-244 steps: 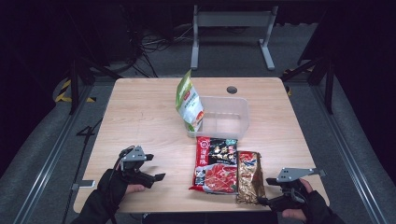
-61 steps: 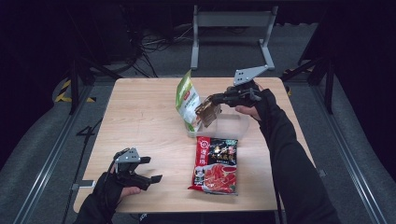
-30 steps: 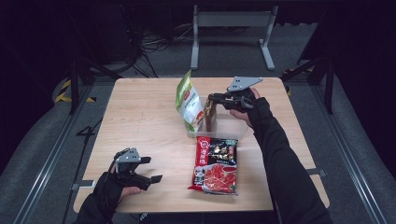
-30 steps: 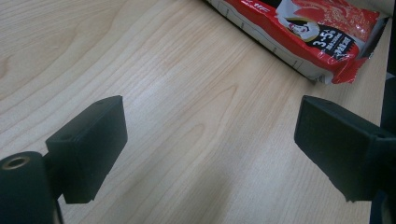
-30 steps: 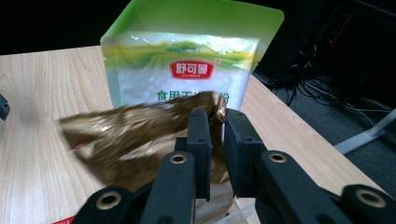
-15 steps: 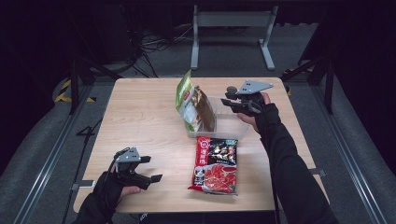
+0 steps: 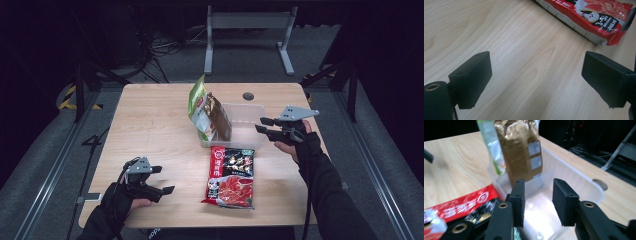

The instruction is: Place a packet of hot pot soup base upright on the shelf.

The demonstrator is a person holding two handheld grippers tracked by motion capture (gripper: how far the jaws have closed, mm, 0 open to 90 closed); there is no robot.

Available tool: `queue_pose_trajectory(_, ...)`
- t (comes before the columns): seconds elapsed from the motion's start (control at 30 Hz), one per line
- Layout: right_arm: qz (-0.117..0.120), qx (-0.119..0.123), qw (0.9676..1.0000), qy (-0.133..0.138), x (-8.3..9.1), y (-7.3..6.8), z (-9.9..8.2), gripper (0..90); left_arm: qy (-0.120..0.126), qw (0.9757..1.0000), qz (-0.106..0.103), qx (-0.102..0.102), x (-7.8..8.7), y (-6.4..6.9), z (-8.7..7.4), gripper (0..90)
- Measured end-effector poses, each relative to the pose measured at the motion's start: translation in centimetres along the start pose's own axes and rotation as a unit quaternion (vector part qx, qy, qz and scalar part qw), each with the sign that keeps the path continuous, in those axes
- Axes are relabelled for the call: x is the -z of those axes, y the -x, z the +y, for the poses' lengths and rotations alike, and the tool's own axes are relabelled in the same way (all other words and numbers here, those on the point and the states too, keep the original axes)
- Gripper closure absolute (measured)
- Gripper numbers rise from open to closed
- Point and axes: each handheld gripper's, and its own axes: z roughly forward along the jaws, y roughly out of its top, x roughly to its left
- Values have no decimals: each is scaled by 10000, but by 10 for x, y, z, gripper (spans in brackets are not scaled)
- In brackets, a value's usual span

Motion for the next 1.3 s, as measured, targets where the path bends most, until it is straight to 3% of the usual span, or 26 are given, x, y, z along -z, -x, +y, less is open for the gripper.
queue_pose_trajectory(0.17, 38, -77, 9998, -166, 13, -11, -21, 596, -26, 10000, -33, -79, -3, 5, 4, 108)
queue_pose_trajectory(0.33, 337, -294, 9985, -304, 21, -21, -37, 437, -2, 10000, -74, -61, -6, 9, 9, 108)
queue_pose_trajectory(0.43, 391, -370, 9974, -489, 20, -27, -45, 391, -9, 9999, -111, -119, -9, 14, 14, 99)
queue_pose_trajectory(0.53, 526, -606, 9955, -509, 16, -31, -54, 376, 2, 9995, -202, -232, -15, 22, 21, 94)
queue_pose_trajectory(0.6, 564, -585, 9944, -683, 10, -35, -59, 363, -4, 9991, -297, -303, -21, 29, 26, 87)
queue_pose_trajectory(0.73, 561, -671, 9920, -907, 0, -37, -68, 322, -137, 9971, -601, -446, -39, 42, 37, 85)
queue_pose_trajectory(0.87, 646, -1080, 9880, -891, -10, -32, -74, 293, -222, 9951, -819, -498, -55, 51, 44, 85)
queue_pose_trajectory(1.0, 777, -1169, 9847, -1029, -20, -33, -77, 267, -352, 9934, -906, -612, -69, 59, 50, 79)
queue_pose_trajectory(1.2, 748, -1290, 9825, -1115, -29, -35, -76, 255, -586, 9893, -1090, -774, -88, 71, 55, 76)
queue_pose_trajectory(1.3, 778, -1352, 9814, -1122, -34, -36, -76, 251, -693, 9883, -1053, -856, -93, 74, 54, 68)
